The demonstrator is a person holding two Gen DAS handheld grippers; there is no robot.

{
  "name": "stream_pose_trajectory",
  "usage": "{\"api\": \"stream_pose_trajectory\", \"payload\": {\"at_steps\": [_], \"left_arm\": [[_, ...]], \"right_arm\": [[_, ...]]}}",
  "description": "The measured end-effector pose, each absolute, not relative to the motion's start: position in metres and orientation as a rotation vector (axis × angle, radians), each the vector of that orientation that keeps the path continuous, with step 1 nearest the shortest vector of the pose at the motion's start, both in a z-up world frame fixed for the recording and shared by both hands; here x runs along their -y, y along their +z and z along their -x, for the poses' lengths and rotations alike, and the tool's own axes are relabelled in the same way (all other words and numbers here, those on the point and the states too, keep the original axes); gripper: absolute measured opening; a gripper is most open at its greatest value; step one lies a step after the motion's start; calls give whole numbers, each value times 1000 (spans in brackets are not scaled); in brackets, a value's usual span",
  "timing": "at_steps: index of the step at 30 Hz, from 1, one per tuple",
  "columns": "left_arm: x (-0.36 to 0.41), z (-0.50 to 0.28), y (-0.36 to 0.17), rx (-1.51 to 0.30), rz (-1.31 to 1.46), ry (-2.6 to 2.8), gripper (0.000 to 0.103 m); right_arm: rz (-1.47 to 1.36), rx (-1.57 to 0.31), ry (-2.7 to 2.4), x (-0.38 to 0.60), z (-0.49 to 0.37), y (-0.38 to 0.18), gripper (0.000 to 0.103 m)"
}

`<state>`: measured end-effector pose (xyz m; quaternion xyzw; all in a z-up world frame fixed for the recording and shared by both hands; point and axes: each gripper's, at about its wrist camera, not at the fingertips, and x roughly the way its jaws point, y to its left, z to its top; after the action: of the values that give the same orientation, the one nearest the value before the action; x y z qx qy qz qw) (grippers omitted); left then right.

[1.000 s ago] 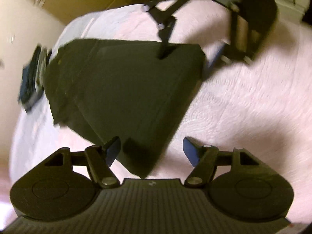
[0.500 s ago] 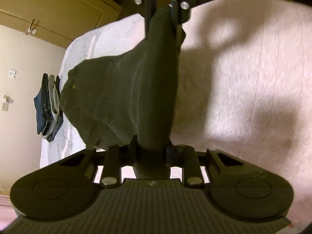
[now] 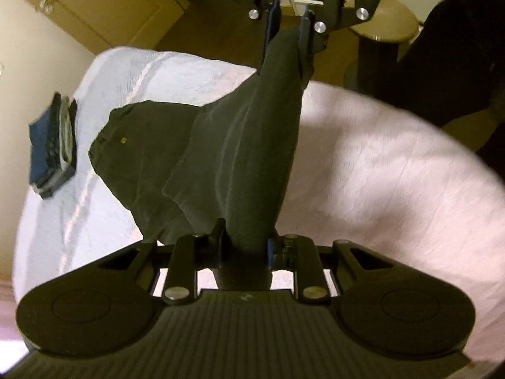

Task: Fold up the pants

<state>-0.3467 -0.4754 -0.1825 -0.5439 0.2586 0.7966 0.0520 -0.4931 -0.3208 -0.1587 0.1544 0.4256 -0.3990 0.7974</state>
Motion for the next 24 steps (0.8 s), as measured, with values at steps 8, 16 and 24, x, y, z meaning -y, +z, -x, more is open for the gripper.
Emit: {"api": "stream_pose_trajectory", "payload": {"at_steps": [8, 16, 24], "left_arm": [[584, 464, -109, -471, 1780, 2303, 20], [739, 619, -127, -96, 1872, 2214, 20], [858, 706, -242, 266, 2036, 2278, 33]], "right_arm": [[-535, -756, -727, 415, 613, -110, 18], [-897, -506, -625, 570, 781, -158, 18], [-1242, -378, -736, 692, 888, -282, 28]]}}
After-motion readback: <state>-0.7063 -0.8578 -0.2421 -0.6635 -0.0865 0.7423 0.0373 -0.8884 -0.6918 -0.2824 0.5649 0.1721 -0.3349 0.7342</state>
